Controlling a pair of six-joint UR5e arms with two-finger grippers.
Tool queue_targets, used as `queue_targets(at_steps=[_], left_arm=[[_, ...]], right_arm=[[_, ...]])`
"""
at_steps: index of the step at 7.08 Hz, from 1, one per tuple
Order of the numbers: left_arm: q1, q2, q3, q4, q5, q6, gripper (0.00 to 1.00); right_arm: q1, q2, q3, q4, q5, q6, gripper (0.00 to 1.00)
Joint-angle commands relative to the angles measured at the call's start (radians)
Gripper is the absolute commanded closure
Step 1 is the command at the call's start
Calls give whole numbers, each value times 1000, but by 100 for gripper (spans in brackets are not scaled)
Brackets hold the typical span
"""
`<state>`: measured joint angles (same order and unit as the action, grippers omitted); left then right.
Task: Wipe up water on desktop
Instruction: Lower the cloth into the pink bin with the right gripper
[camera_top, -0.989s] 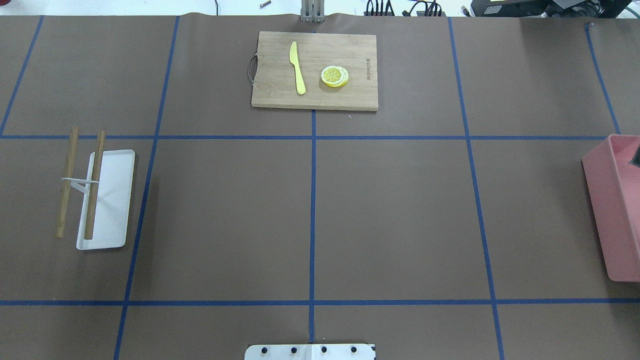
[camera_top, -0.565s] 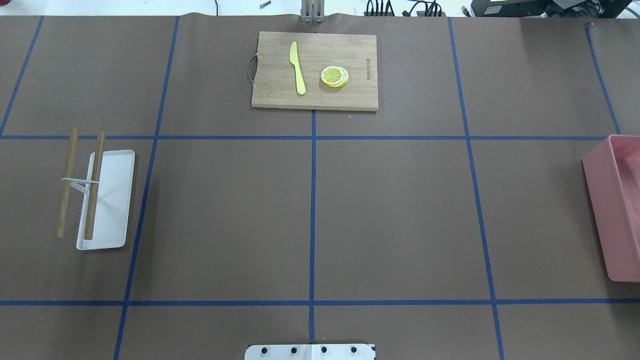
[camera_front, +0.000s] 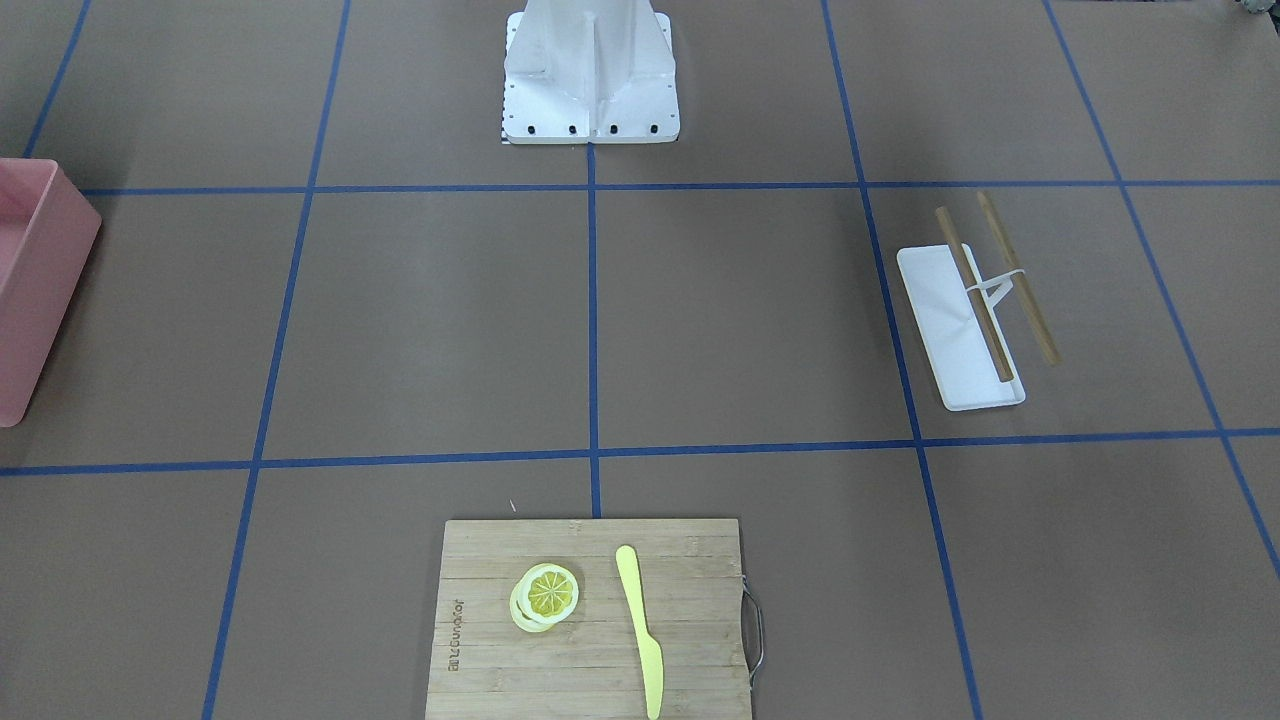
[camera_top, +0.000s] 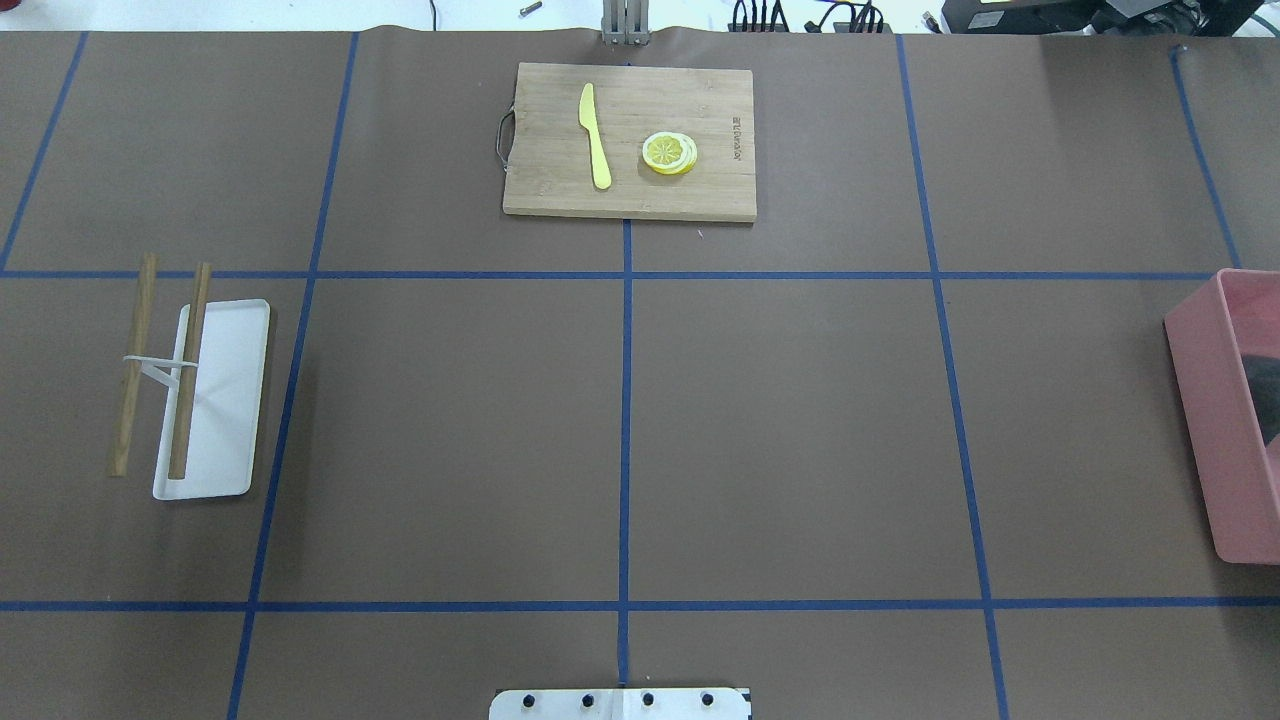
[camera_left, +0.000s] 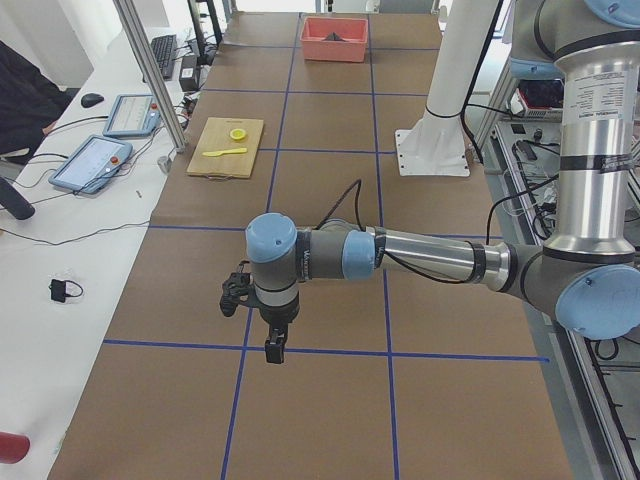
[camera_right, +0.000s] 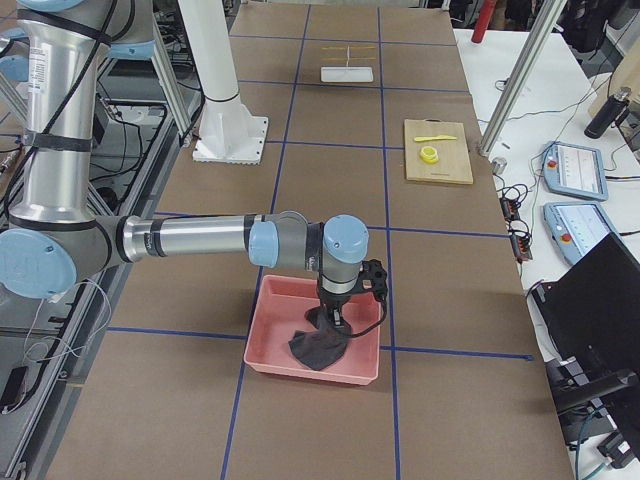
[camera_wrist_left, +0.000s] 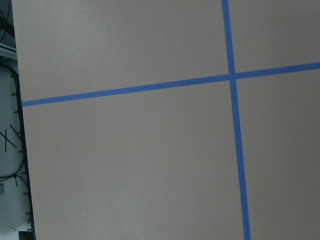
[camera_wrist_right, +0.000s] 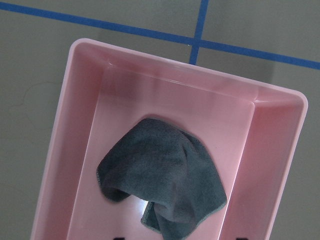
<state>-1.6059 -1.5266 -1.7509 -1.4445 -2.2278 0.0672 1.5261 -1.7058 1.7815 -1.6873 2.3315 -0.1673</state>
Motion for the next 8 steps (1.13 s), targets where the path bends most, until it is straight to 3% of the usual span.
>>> queue_targets(at_steps=[1, 5, 8], left_arm=[[1, -1, 8, -2, -44, -56, 2], [4, -3, 76, -54, -44, -61, 2], [4, -3, 80, -56, -44, -61, 2]], right_arm=[[0, 24, -53, 11, 6, 11, 0], [-1, 37, -77, 66, 44, 67, 0], [-1, 128, -105, 66, 57, 289, 0]])
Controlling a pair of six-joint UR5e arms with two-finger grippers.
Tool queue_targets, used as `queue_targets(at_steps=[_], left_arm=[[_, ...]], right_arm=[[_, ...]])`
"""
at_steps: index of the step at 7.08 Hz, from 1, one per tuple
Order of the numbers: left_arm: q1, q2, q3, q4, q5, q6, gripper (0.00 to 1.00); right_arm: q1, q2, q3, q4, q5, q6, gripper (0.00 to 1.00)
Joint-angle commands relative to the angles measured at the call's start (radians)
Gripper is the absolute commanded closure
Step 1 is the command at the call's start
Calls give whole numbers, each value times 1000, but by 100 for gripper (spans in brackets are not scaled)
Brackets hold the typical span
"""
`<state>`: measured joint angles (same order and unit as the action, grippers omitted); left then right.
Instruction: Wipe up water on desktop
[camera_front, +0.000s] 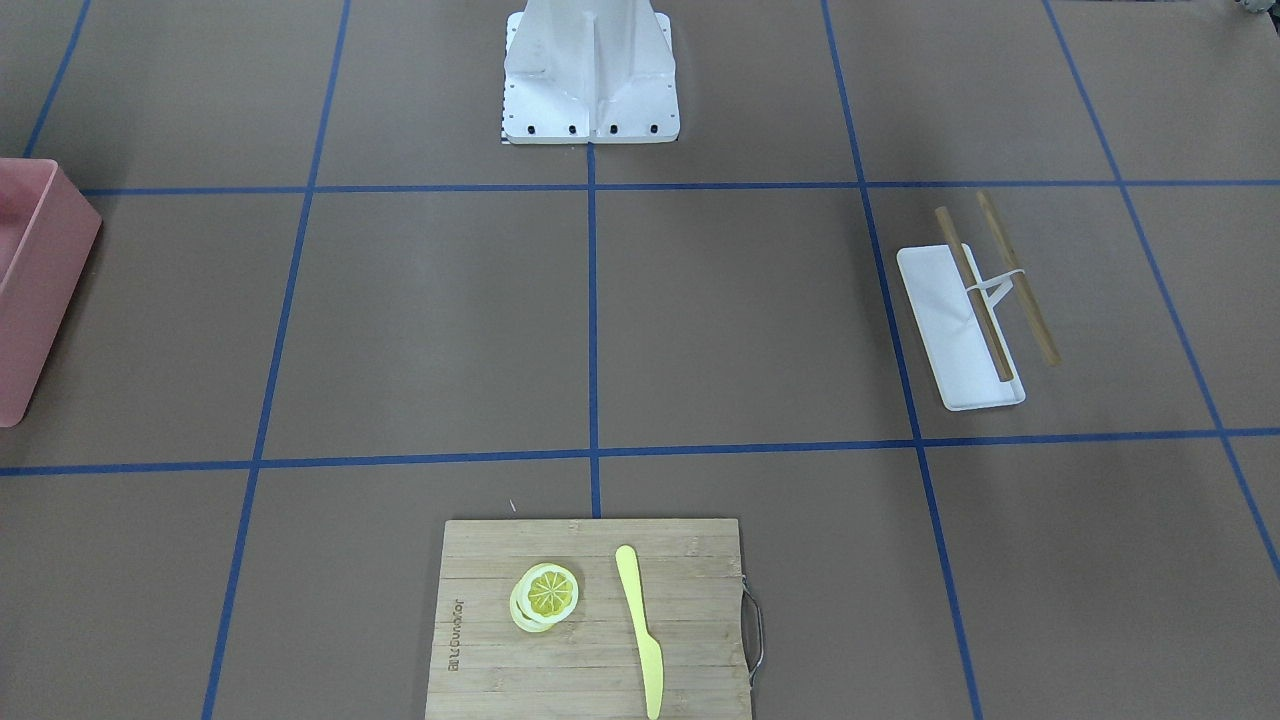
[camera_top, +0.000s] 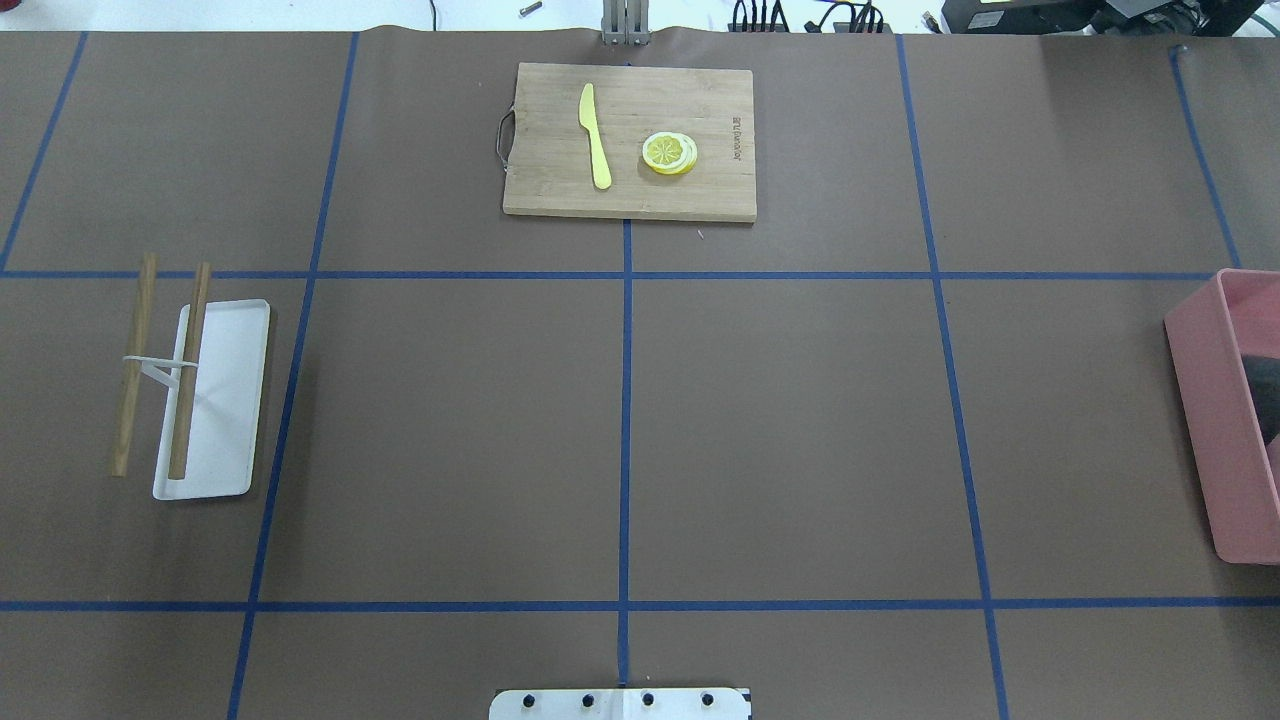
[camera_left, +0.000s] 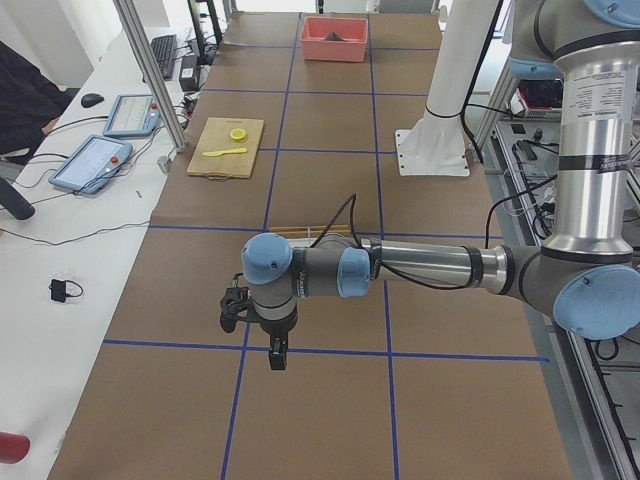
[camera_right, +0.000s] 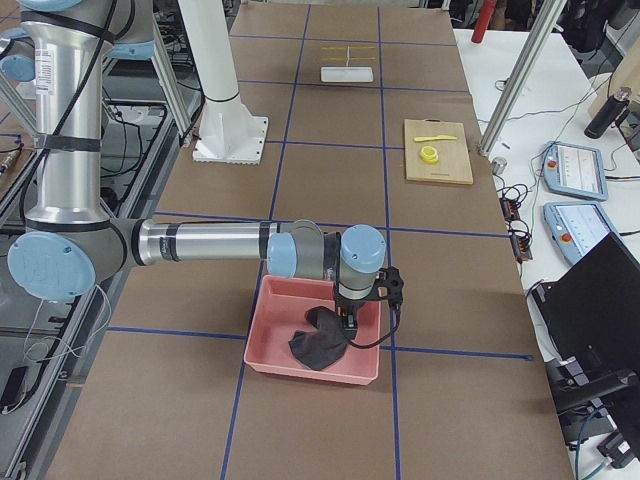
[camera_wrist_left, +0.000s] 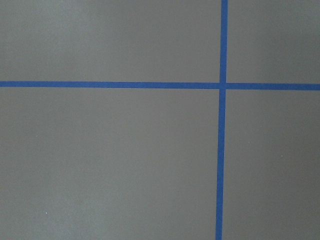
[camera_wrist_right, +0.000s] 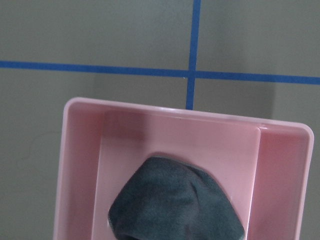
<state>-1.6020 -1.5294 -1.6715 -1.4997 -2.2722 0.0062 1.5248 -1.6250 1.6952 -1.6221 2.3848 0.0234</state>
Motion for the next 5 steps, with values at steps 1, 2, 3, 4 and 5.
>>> queue_targets(at_steps=[1, 2, 3, 4, 5], left_arm=[[0, 0, 1, -1, 0, 0, 2], [0, -2, 2, -1, 0, 0, 2], [0, -2, 2, -1, 0, -2, 2], [0, -8, 4, 1, 0, -2, 2], [0, -8, 4, 0, 0, -2, 2]], right_arm=[[0, 60, -61, 2, 4, 102, 0], [2, 59, -92, 2, 5, 105, 0], [11, 56, -107, 2, 5, 105, 0], [27, 56, -114, 2, 5, 105, 0], [50, 47, -121, 37, 5, 105, 0]])
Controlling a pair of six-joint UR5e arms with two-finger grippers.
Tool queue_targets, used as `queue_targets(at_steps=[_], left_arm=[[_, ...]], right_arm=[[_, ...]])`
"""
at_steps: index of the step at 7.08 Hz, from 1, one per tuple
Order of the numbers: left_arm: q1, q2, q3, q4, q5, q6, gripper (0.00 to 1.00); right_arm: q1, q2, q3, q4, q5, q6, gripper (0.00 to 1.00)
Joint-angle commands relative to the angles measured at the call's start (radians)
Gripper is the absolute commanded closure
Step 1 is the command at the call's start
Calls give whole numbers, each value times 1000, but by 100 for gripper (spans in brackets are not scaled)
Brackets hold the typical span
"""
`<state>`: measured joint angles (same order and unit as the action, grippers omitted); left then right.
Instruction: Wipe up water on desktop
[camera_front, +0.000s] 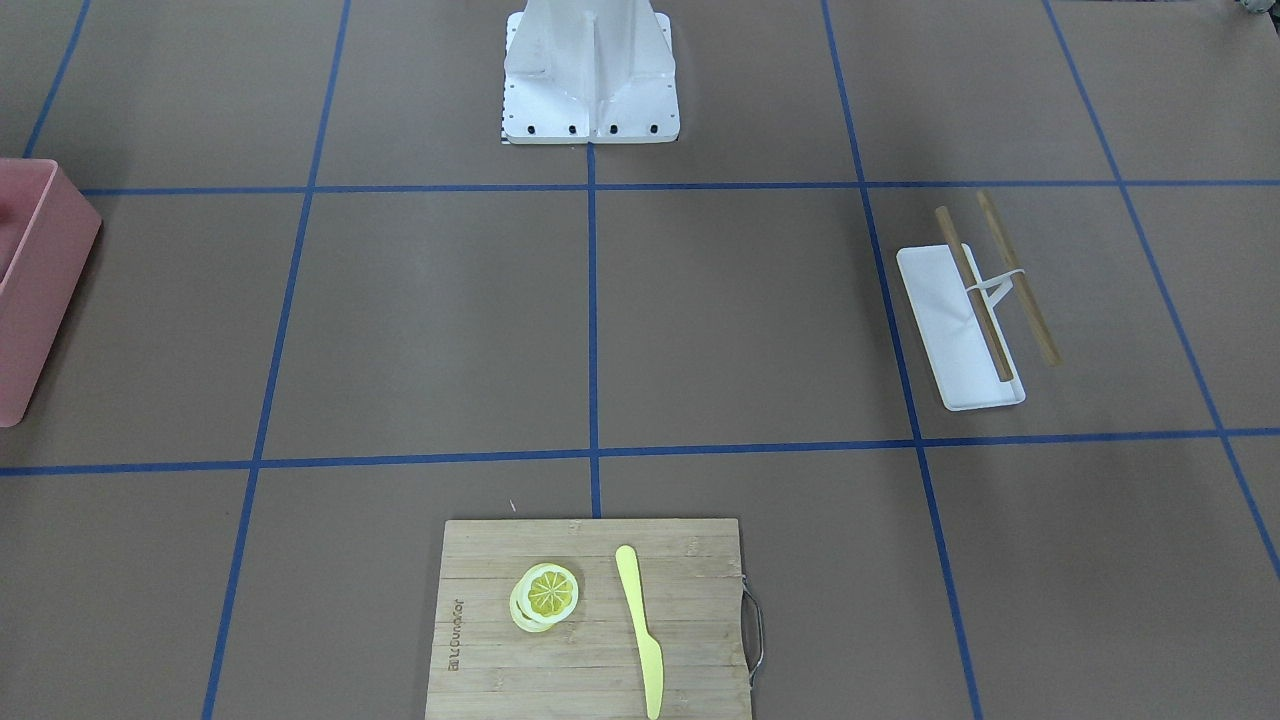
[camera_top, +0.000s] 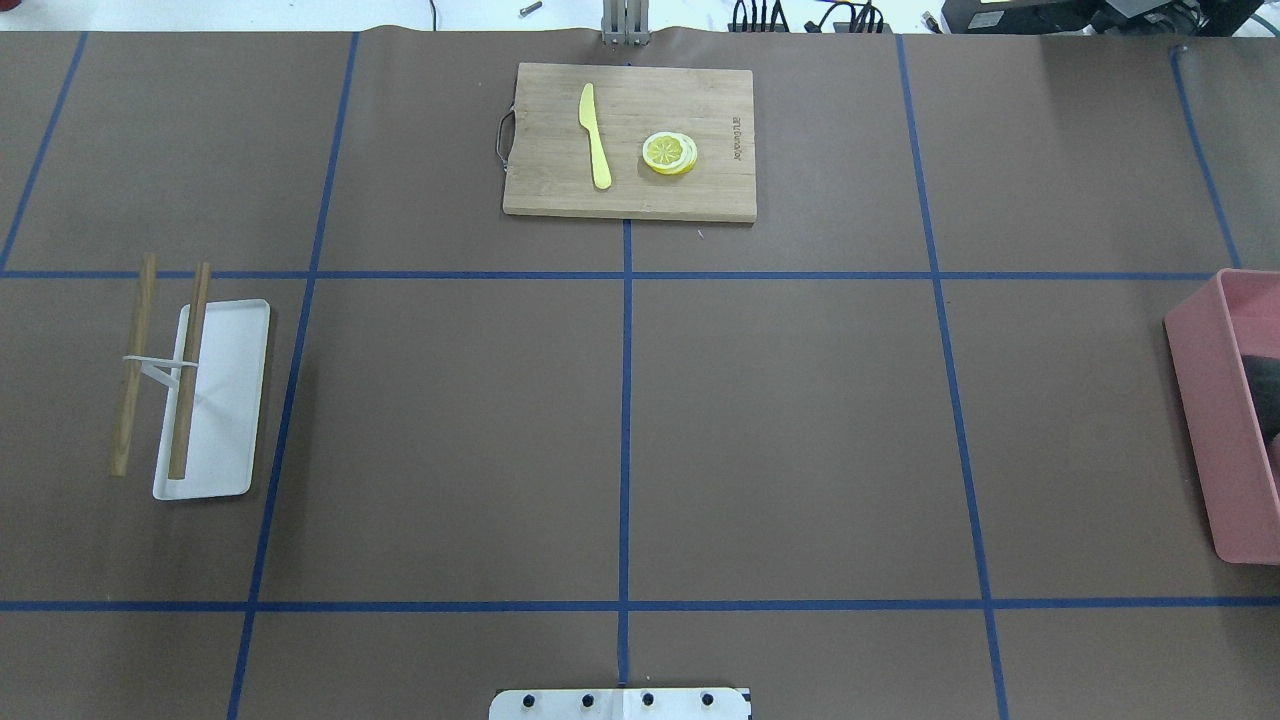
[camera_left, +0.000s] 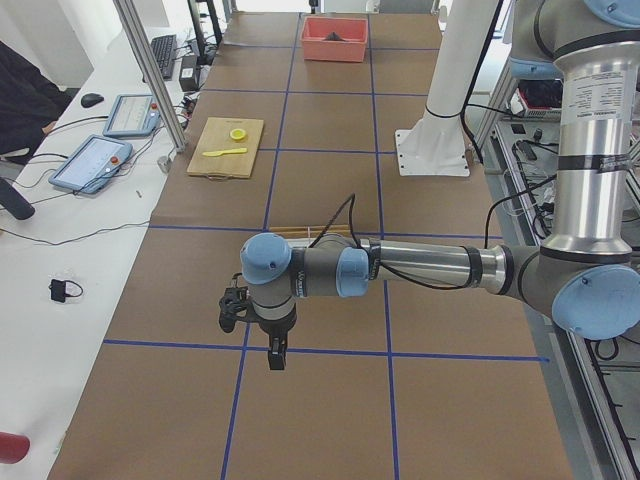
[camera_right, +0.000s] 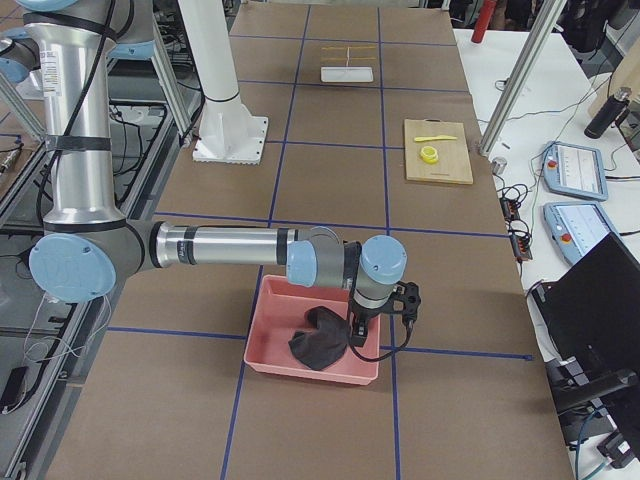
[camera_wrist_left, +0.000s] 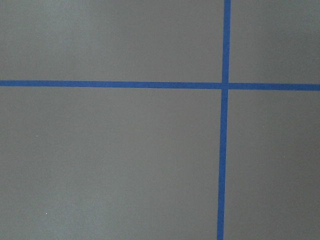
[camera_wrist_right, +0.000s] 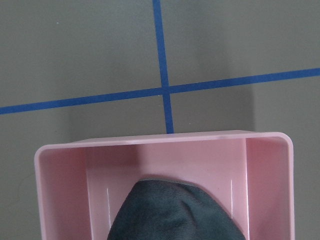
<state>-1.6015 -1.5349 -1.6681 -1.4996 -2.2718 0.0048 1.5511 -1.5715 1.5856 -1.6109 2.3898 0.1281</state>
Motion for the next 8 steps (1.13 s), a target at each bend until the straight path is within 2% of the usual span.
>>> queue_targets(at_steps=[1, 8], left_arm=[[0, -2, -1, -1, 0, 0, 2], [0, -2, 1, 2, 0, 0, 2]], right_arm=[[35, -18, -21, 73, 9, 2, 0], [35, -12, -19, 85, 29, -2, 0]])
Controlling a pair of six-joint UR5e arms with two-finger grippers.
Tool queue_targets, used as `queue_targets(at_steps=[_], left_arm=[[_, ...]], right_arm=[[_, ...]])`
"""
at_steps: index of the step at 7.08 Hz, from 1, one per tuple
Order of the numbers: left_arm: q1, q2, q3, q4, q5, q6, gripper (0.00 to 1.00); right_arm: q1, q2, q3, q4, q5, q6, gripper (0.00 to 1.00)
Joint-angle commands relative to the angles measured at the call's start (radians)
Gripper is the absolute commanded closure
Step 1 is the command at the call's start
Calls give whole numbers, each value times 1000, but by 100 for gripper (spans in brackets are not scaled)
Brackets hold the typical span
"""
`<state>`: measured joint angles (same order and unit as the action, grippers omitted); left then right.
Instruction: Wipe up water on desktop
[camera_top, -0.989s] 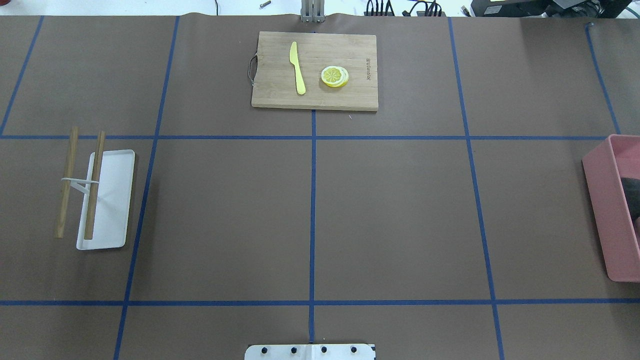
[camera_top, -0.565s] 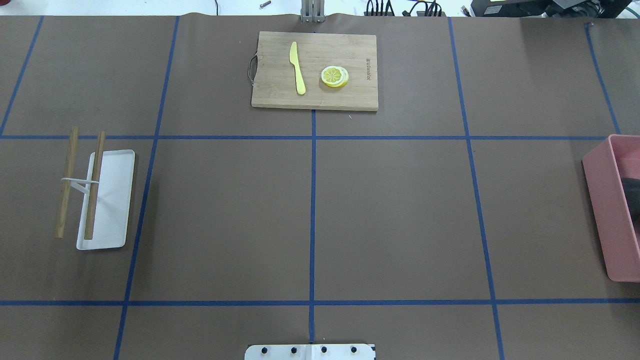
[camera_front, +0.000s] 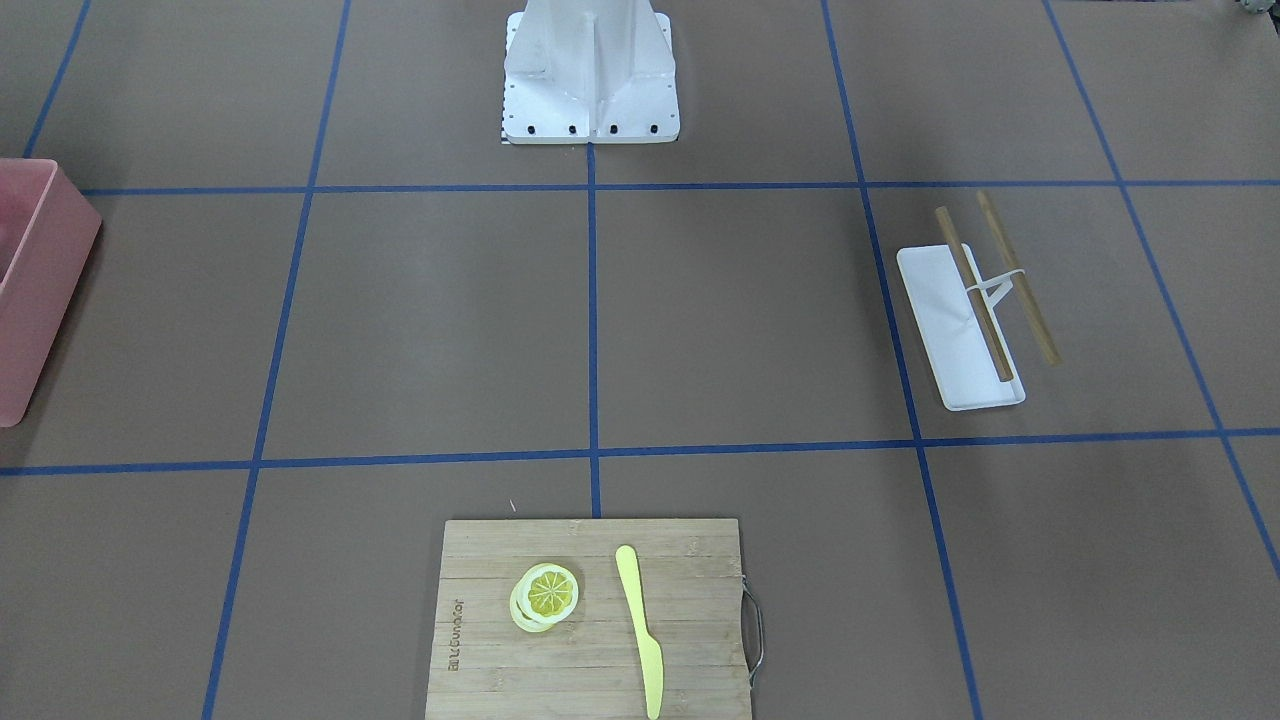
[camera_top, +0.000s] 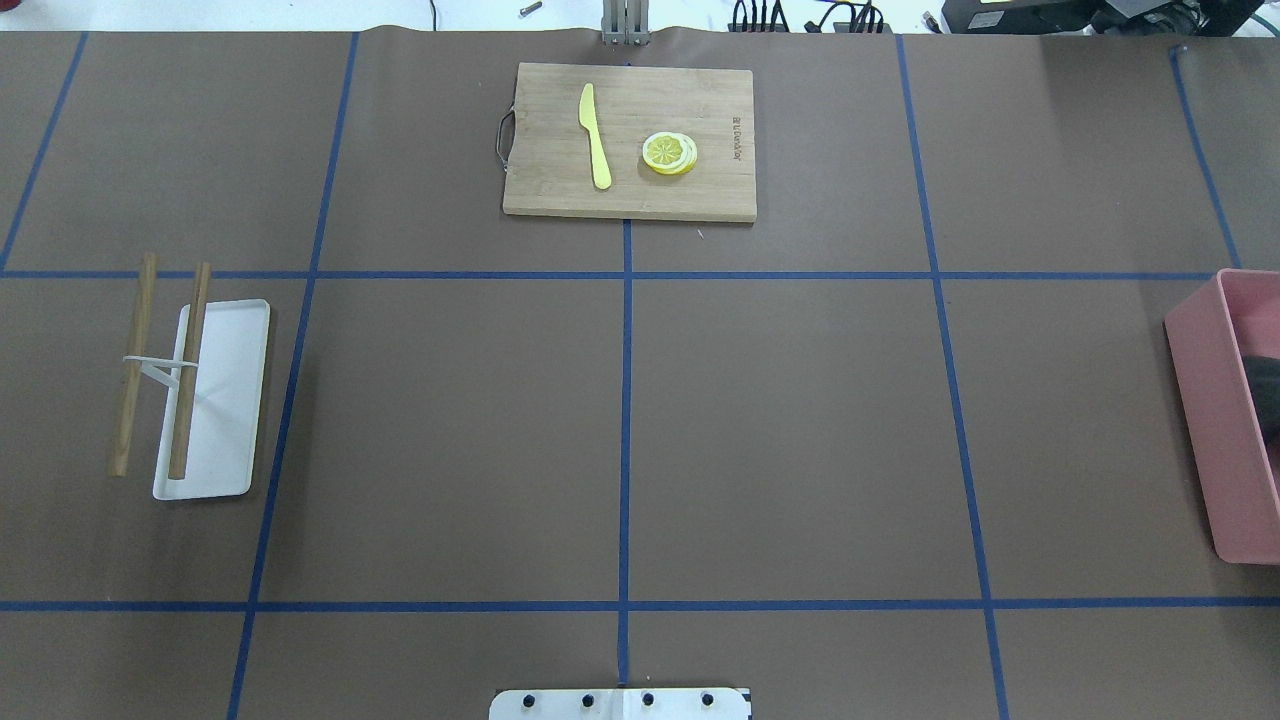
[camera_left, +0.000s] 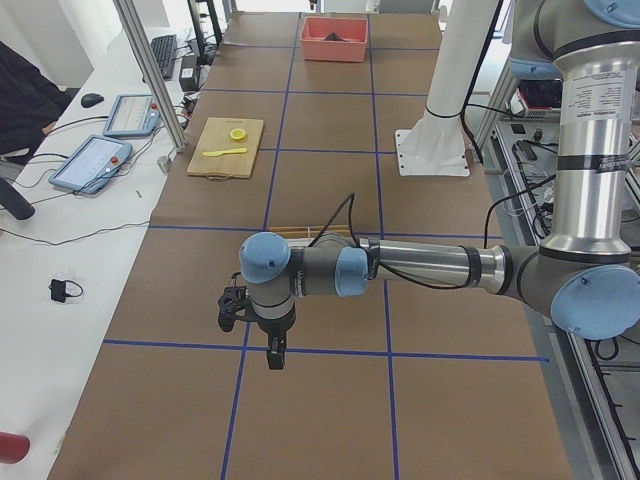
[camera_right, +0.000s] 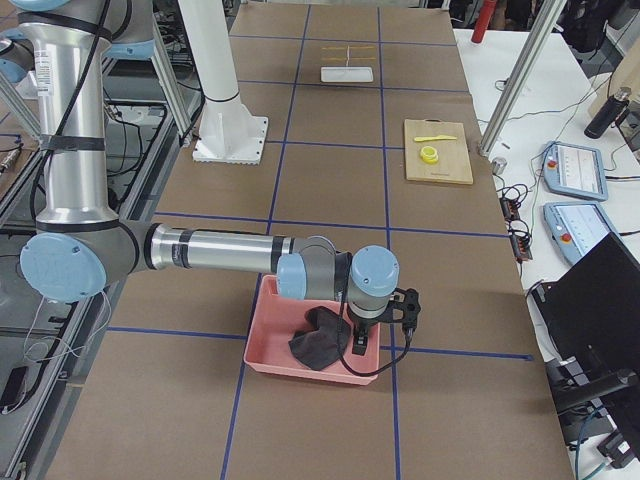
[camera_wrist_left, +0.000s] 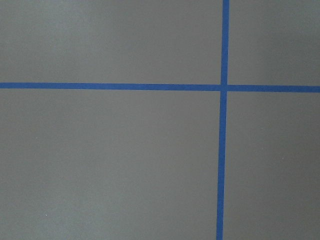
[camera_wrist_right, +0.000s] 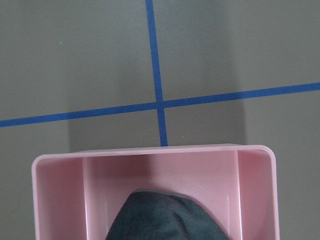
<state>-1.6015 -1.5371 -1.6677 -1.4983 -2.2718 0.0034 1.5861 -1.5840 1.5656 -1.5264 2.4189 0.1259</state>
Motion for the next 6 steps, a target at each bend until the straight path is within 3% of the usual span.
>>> queue_targets(at_steps=[1, 6], left_arm=[[2, 0, 8, -2, -2, 1, 2], [25, -3, 11, -39, -18, -76, 2]], right_arm=[[0, 1, 1, 0, 0, 1, 0], [0, 4, 2, 0, 2, 1, 0]])
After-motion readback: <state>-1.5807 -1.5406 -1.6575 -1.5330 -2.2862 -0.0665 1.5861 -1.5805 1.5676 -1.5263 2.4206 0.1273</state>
